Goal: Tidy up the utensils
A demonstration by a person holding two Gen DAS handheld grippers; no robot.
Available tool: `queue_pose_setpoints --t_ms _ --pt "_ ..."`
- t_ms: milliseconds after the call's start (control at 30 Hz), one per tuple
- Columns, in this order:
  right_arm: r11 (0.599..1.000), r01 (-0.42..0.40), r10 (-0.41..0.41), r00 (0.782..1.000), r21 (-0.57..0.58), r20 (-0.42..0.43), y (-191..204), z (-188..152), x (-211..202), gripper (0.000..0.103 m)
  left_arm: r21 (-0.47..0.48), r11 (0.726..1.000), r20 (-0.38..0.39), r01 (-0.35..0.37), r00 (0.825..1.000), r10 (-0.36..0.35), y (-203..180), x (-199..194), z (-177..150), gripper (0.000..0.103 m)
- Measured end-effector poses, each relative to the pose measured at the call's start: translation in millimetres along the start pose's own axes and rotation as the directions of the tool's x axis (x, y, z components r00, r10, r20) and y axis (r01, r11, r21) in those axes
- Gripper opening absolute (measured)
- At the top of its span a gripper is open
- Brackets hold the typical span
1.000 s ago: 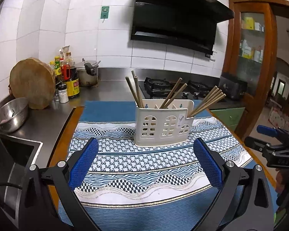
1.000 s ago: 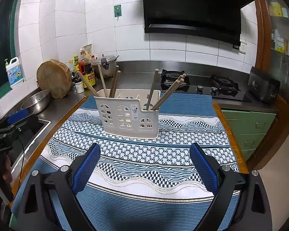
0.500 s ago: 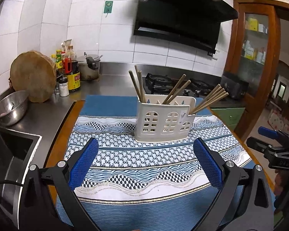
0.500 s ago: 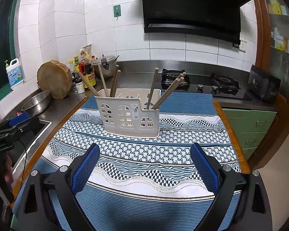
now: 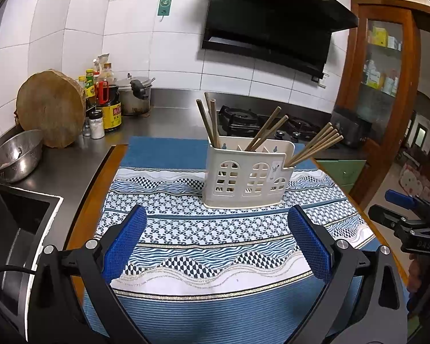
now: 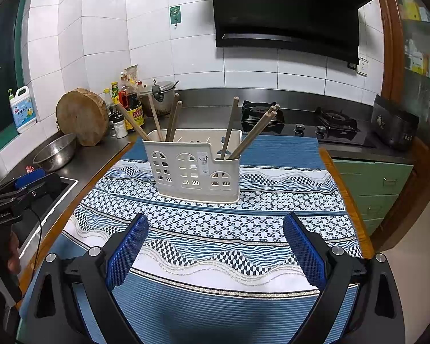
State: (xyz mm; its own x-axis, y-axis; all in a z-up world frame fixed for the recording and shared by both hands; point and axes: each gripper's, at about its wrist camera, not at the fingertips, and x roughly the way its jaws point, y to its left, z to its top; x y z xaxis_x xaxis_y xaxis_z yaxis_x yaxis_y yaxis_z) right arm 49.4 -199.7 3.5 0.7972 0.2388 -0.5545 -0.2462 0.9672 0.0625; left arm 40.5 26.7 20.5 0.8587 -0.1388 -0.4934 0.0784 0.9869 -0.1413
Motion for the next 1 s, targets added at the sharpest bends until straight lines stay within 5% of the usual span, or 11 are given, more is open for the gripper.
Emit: queue_pose_setpoints --t_ms 1000 --pt "1.0 -0.003 0.003 1.0 0.005 0.004 0.0 -1.9 -0.1 0.092 -0.003 1.0 -0.01 -0.001 1.0 0.001 -0.9 0.7 -2.9 0.098"
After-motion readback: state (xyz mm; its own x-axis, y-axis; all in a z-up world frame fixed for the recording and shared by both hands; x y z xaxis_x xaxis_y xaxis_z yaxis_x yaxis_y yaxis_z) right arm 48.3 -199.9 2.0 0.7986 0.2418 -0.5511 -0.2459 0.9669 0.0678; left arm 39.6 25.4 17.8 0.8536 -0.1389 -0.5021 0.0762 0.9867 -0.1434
